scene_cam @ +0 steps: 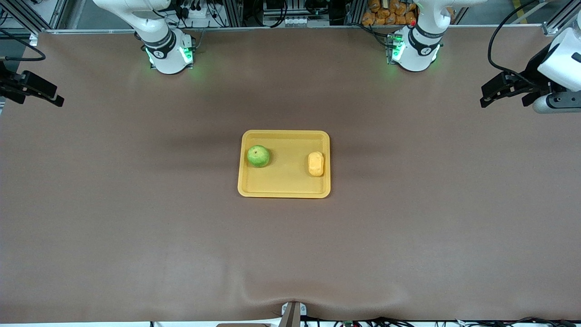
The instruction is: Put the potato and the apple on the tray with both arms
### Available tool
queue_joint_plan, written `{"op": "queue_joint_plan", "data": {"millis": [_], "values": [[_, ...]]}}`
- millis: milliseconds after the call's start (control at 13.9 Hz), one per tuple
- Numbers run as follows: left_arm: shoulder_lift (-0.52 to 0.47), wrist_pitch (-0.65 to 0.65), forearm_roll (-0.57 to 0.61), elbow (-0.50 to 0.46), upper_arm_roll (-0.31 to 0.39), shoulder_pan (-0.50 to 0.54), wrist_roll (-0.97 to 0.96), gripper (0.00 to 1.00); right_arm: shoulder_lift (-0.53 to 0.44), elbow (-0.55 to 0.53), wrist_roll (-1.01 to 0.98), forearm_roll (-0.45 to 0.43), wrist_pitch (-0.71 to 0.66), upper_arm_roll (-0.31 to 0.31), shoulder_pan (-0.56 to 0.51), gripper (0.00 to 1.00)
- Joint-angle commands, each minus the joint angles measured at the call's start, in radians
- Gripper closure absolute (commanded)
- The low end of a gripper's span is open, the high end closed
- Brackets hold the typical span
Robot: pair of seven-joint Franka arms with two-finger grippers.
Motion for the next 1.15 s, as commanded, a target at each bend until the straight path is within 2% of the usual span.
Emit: {"op": "queue_joint_plan", "data": {"millis": [0,359,1077], "values": [[-0.006,-0.019,-0.007,0.012,-0.001,0.005,0.007,0.00,0.033,0.028,0.021,-0.005,-0.026,-0.006,0.020,0.00],[-0.004,-0.019,-0.007,0.011,-0.002,0.005,0.007,0.00,0.039,0.034,0.015,-0.032,0.045,-0.003,0.020,0.00],[-0.003,-0.029,-0.007,0.035,0.001,0.013,0.007,0.00,0.039,0.032,0.015,-0.033,0.053,-0.004,0.019,0.00]]}}
